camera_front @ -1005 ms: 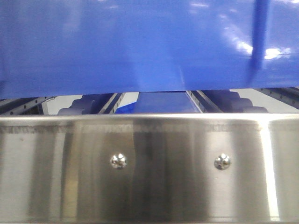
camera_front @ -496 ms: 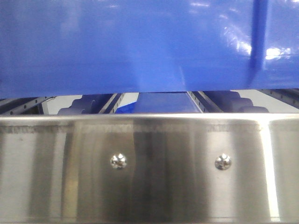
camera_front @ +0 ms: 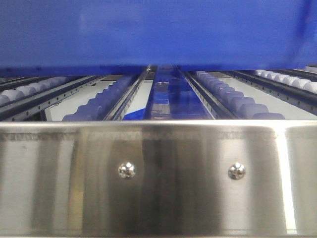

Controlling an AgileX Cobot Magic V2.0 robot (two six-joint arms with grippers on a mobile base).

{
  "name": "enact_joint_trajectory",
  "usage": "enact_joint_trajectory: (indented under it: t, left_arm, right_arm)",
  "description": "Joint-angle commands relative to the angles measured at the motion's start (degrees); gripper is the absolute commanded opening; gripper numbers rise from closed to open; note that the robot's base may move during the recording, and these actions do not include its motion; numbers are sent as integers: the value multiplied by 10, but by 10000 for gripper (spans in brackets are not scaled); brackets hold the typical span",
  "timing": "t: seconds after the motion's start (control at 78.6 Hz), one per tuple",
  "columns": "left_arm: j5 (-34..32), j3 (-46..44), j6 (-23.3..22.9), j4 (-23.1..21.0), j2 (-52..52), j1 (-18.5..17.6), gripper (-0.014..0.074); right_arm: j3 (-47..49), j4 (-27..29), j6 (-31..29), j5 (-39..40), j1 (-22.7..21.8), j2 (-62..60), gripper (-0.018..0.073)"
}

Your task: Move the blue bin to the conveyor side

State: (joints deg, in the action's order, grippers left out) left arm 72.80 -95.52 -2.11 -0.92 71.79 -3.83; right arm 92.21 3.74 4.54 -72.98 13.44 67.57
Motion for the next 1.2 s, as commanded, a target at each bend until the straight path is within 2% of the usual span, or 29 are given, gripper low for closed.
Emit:
enact_joint_trajectory:
  t: [0.0,0.305,0.649,1.183]
  left_arm:
    - [-28,-8,7,9,-38,1,-10]
    - [-28,18,7,9,-84,1,-10]
    - [-28,75,7,4,-100,1,-10]
    - [-28,75,7,-3,-100,1,-10]
  right_arm:
    - [7,-26,-3,30,-1,-42,-82]
    - [-51,-26,-3,31,-1,-118,-82]
    - [-54,-26,-3,54,-1,-113,-82]
    - [-54,-26,-3,56,-1,-112,-82]
